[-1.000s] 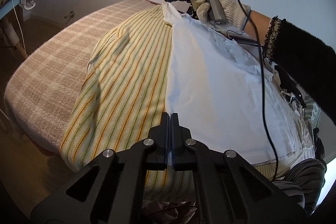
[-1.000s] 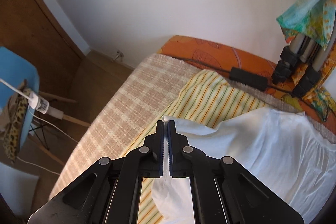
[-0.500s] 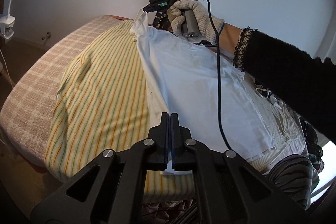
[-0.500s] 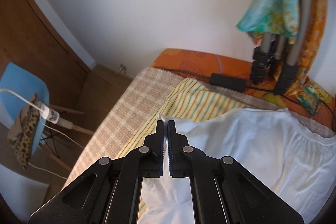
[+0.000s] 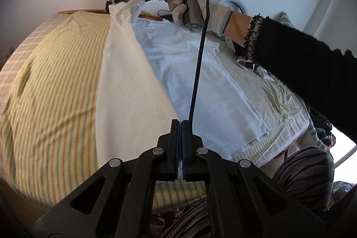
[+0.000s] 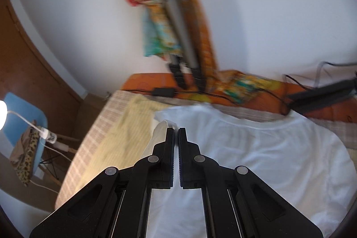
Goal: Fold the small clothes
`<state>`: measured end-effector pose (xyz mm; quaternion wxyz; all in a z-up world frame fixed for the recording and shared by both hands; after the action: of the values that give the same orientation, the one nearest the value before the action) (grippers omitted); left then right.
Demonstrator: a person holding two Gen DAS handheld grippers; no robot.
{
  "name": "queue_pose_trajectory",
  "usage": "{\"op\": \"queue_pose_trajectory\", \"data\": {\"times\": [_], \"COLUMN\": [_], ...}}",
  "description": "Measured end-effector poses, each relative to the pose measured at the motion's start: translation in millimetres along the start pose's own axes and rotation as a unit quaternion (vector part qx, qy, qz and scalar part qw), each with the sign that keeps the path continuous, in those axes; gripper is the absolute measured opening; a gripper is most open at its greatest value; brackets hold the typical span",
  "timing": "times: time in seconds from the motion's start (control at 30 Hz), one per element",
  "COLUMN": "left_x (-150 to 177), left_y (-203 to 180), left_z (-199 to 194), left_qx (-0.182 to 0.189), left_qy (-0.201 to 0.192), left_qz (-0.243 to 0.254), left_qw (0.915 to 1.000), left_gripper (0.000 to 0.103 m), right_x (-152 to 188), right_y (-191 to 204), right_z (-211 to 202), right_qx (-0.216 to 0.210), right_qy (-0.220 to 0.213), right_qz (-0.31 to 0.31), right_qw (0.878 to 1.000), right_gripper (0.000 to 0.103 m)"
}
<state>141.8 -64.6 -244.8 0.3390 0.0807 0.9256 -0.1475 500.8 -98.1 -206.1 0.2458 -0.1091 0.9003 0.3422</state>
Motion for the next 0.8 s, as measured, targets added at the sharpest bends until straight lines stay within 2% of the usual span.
{"op": "queue_pose_trajectory", "data": {"times": [0.13, 0.33, 0.37, 0.4, 0.47, 0.6, 0.7, 0.8], "left_x": [6, 8, 9, 9, 7, 7, 5, -3], "left_y": [-14, -22, -22, -23, -24, -21, -7, 20], "left_z": [14, 17, 14, 11, 0, -21, -36, -46], "left_qx": [0.001, 0.008, 0.011, 0.014, 0.018, 0.005, -0.021, -0.058], "left_qy": [0.022, 0.036, 0.037, 0.035, 0.021, 0.002, -0.016, -0.031], "left_qz": [0.019, 0.031, 0.035, 0.036, 0.038, 0.048, 0.05, 0.03], "left_qw": [0.9996, 0.9988, 0.9987, 0.9986, 0.9989, 0.9988, 0.9984, 0.9974], "left_gripper": [0.0, 0.0, 0.009, 0.027, 0.039, 0.039, 0.039, 0.039], "right_x": [17, 40, 42, 43, 45, 44, 43, 42], "right_y": [-37, -75, -79, -83, -87, -88, -83, -74], "right_z": [2, 9, 7, 3, -8, -40, -70, -106], "right_qx": [0.015, 0.094, 0.102, 0.109, 0.112, 0.104, 0.099, 0.093], "right_qy": [0.013, 0.056, 0.059, 0.058, 0.048, 0.02, 0.001, -0.02], "right_qz": [0.038, 0.038, 0.04, 0.039, 0.038, 0.038, 0.034, 0.019], "right_qw": [0.999, 0.993, 0.992, 0.992, 0.992, 0.994, 0.995, 0.995], "right_gripper": [0.002, 0.005, 0.007, 0.011, 0.016, 0.027, 0.028, 0.029]}}
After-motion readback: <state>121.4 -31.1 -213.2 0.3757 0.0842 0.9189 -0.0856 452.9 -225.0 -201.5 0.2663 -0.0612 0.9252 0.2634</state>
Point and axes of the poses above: each gripper's, at about its wrist camera, not at the fingertips, and z roughly the way its jaws point, y to its left, x to its underside, the point moved 9 cm from there along z, roughly the way its jaws point, and after that the axes turned 13 degrees about -x, right-handed, at the moved point
